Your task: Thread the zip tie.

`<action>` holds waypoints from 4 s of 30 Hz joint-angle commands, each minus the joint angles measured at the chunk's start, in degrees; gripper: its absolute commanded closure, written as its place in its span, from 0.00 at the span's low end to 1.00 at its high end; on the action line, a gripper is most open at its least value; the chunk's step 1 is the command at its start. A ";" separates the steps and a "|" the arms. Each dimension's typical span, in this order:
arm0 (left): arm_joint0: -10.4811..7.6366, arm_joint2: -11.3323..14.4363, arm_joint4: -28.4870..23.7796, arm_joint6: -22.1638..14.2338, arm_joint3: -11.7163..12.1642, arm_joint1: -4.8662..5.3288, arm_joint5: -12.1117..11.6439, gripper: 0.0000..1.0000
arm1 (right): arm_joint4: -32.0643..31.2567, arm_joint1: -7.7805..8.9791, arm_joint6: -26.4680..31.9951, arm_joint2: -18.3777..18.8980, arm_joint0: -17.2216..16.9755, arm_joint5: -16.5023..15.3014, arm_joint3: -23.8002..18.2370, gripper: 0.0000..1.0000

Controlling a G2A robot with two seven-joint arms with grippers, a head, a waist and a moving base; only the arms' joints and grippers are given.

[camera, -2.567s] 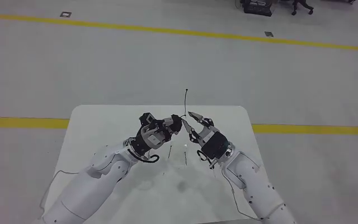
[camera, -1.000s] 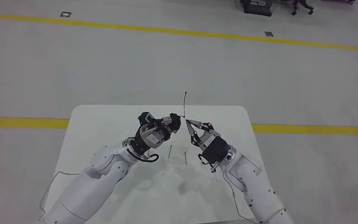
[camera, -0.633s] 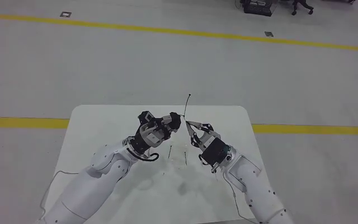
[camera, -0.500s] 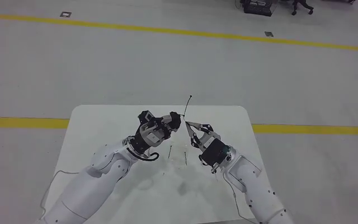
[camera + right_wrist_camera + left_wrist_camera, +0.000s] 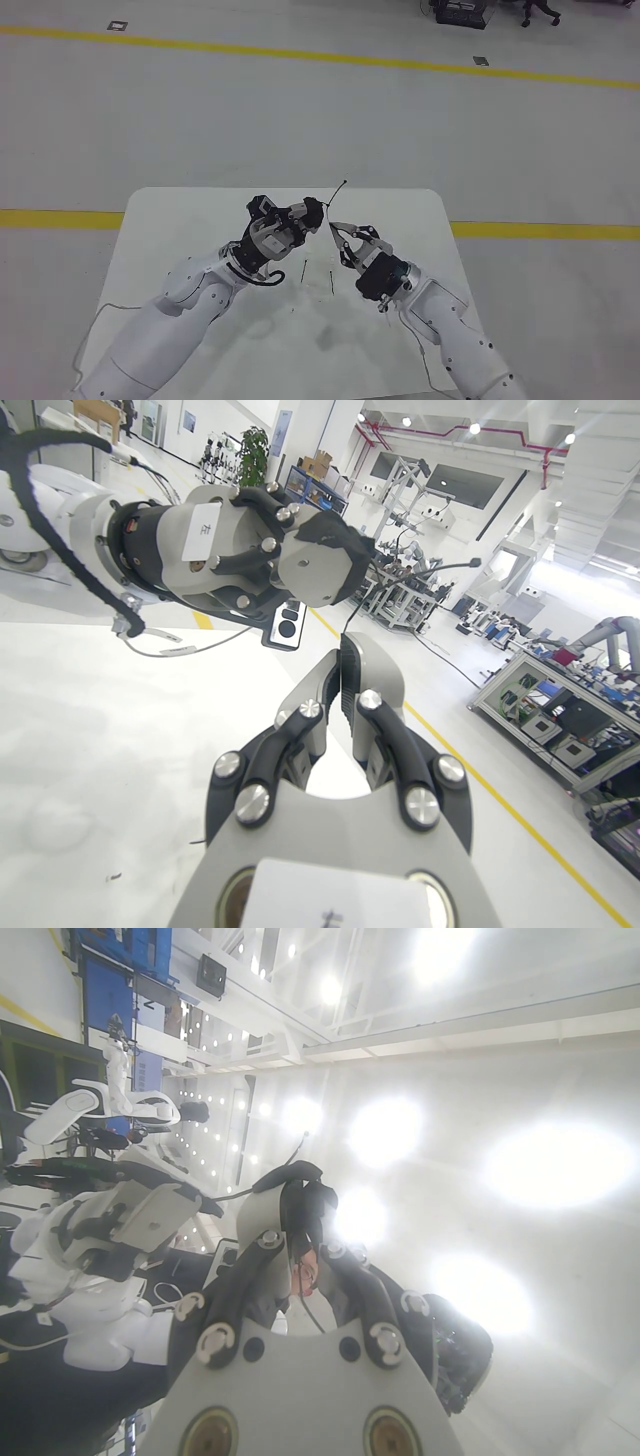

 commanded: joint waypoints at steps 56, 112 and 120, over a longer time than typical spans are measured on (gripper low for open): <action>-0.16 -1.20 10.91 2.29 0.96 -0.57 -4.07 1.00 | 7.37 3.93 -7.07 2.83 -3.48 0.78 1.05 0.00; 7.35 -6.45 41.07 20.44 -5.40 1.41 -3.71 1.00 | 32.94 6.95 -3.23 10.07 -8.44 0.00 2.73 0.00; 10.19 -7.18 47.52 27.24 -6.41 1.62 -2.83 1.00 | 32.94 6.95 -3.23 10.07 -8.44 0.00 2.73 0.00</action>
